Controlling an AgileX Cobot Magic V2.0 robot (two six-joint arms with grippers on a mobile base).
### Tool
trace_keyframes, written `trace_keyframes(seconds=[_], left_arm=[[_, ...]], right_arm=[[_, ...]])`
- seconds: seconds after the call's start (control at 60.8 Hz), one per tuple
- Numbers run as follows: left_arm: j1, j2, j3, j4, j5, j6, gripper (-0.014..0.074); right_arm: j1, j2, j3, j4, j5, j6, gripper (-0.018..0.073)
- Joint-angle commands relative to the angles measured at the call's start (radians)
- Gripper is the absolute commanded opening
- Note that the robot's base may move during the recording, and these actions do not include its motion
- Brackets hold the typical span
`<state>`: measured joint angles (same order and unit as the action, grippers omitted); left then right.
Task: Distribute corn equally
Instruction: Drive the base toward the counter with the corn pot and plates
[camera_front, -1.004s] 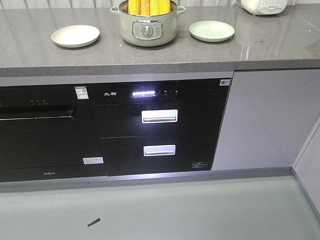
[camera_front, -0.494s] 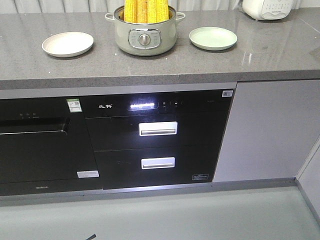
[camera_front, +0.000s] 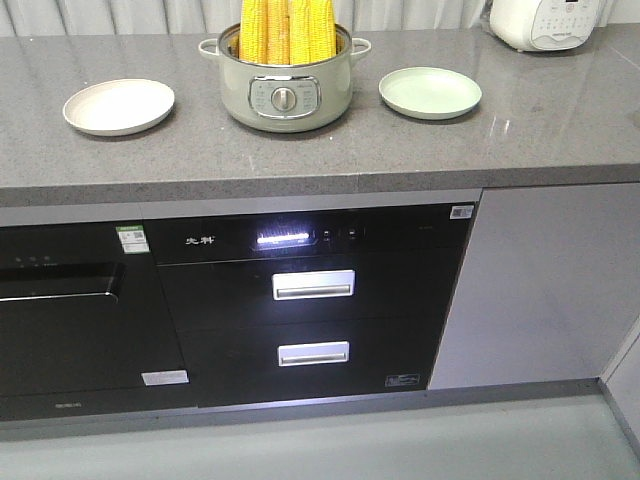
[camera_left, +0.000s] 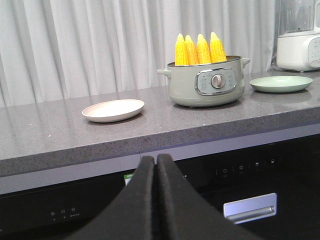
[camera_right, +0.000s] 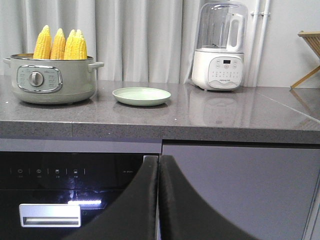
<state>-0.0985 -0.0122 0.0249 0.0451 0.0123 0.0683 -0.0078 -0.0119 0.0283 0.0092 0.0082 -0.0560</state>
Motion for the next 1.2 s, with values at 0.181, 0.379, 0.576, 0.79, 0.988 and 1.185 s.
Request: trace_keyframes(seconds=[0.181, 0.379, 0.576, 0.79, 0.988, 1.185], left_arm=[[-0.002, -0.014, 0.010, -0.011, -0.075, -0.010, -0.0007], [-0.002, -0.014, 0.010, -0.011, -0.075, -0.010, -0.0007], [-0.002, -0.014, 0.010, -0.011, -0.075, -0.010, -0.0007], [-0.002, -0.014, 0.010, -0.011, -0.075, -0.010, -0.0007], [-0.002, -0.014, 0.010, -0.011, -0.075, -0.010, -0.0007], [-0.002, -0.014, 0.010, -0.011, -0.075, -0.010, -0.0007]], right_arm=[[-0.001, -0.007, 0.011, -0.003, -0.080, -0.007, -0.0010], [-0.001, -0.007, 0.011, -0.003, -0.080, -0.007, -0.0010], [-0.001, -0.007, 0.011, -0.003, -0.080, -0.007, -0.0010], [-0.001, -0.007, 0.011, -0.003, -0.080, -0.007, -0.0010], [-0.001, -0.007, 0.011, -0.003, -0.080, -0.007, -0.0010], [-0.001, -0.007, 0.011, -0.003, -0.080, -0.007, -0.0010]])
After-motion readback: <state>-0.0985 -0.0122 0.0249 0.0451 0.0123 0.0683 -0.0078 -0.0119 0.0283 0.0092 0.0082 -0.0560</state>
